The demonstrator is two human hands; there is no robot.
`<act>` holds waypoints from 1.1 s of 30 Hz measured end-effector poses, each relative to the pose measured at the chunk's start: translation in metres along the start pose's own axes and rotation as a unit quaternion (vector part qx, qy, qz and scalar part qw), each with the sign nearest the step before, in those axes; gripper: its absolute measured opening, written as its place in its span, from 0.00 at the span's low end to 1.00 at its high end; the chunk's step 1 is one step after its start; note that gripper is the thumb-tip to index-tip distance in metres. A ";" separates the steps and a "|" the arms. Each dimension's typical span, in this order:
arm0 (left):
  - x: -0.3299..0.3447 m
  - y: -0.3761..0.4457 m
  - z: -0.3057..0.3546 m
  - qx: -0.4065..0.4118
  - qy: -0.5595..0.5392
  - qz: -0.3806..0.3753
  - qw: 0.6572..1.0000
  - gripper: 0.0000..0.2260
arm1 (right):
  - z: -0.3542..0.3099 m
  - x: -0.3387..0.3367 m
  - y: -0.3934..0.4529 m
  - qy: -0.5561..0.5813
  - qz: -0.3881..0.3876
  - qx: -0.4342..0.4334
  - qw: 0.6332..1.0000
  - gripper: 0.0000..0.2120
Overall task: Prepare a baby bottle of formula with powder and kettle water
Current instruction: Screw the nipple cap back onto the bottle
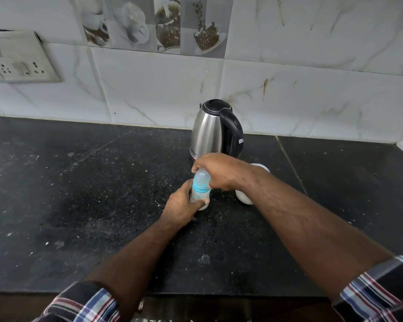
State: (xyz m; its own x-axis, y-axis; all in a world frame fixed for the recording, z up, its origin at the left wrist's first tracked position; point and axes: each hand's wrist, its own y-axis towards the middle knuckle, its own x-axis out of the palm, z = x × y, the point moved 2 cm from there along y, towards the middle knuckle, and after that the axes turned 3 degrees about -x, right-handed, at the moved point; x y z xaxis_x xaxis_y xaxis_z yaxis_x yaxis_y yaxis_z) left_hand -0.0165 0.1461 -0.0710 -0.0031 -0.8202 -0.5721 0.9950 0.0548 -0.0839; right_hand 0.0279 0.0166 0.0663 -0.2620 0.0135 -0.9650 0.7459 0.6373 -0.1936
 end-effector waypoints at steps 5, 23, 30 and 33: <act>0.000 -0.001 0.000 0.005 -0.011 0.001 1.000 0.29 | -0.008 0.003 0.007 -0.057 -0.032 -0.013 0.998 0.28; 0.004 -0.004 0.001 0.001 -0.026 0.021 0.999 0.22 | 0.000 0.012 0.003 0.080 0.004 -0.004 0.997 0.32; 0.002 -0.005 0.003 0.009 -0.015 0.019 1.000 0.22 | -0.010 0.035 0.038 0.295 0.139 0.020 0.945 0.18; 0.003 -0.004 0.002 0.002 -0.010 0.019 1.000 0.20 | -0.004 0.055 0.042 0.334 0.200 0.045 0.920 0.08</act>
State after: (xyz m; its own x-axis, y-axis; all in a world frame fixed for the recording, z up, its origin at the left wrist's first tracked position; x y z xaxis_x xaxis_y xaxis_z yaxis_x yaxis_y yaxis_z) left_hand -0.0204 0.1422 -0.0713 0.0364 -0.8293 -0.5576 0.9947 0.0836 -0.0595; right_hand 0.0427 0.0472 0.0054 -0.2506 0.7235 -0.6432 0.9044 0.4120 0.1110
